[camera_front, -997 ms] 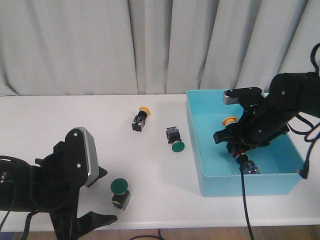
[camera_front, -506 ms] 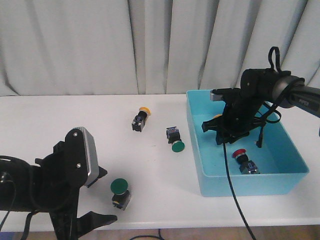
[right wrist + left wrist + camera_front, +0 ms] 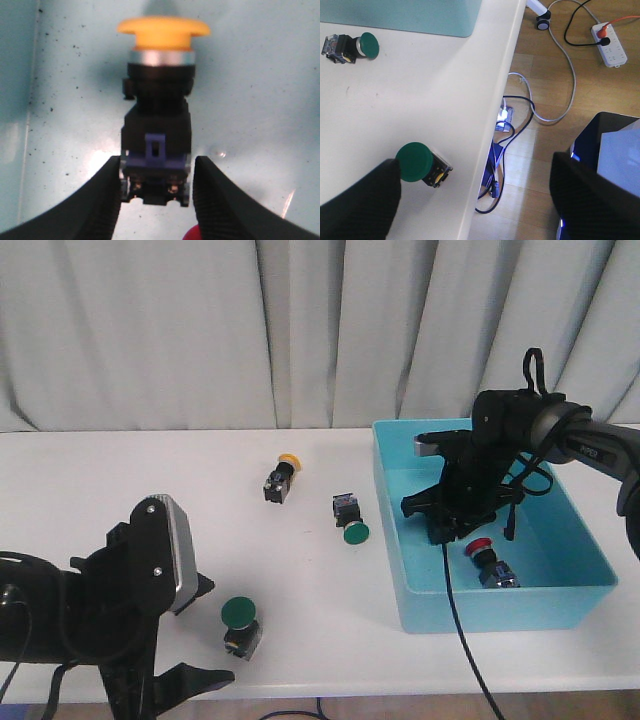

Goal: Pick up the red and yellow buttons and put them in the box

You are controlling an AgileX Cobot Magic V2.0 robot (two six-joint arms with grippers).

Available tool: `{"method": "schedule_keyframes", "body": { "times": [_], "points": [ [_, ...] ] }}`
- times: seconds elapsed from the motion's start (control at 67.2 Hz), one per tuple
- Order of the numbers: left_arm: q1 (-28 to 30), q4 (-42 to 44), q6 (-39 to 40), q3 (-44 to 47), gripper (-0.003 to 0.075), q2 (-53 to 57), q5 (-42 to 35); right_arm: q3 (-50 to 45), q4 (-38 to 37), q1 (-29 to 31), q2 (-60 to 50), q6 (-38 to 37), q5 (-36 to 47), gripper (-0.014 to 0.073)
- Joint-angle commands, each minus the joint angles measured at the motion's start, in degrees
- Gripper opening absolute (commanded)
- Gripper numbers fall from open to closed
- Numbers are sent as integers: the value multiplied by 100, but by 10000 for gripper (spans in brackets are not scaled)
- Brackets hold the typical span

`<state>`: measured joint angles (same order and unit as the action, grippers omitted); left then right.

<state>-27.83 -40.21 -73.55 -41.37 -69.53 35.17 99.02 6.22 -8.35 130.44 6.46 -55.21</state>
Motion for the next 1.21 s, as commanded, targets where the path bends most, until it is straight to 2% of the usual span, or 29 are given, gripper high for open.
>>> {"method": "schedule_keyframes", "body": {
  "times": [0.0, 0.298, 0.372, 0.55, 0.699, 0.922, 1.19],
  "points": [
    [-15, -183, 81, -143, 587, 93, -162, 170, -40, 22, -464, 84, 22, 341],
    [-15, -283, 237, -143, 587, 93, -69, 110, 200, -4, -1653, 84, -520, 337],
    [-15, -283, 323, -143, 587, 93, -69, -196, 170, -73, -2159, 76, -291, 329],
    [-15, -283, 412, -143, 587, 93, -51, -1919, 159, -496, -3786, 76, 764, 311],
    [-15, -290, 460, -143, 587, 93, -60, -3231, 152, -946, -5094, 149, 1289, 309],
    [-15, -488, 471, -143, 587, 93, -60, -4938, 210, -1071, -6863, 13, 1525, 309],
    [-15, -750, 712, -143, 587, 93, -60, -6253, 210, -1064, -8694, 14, 1519, 309]
  ]
}}
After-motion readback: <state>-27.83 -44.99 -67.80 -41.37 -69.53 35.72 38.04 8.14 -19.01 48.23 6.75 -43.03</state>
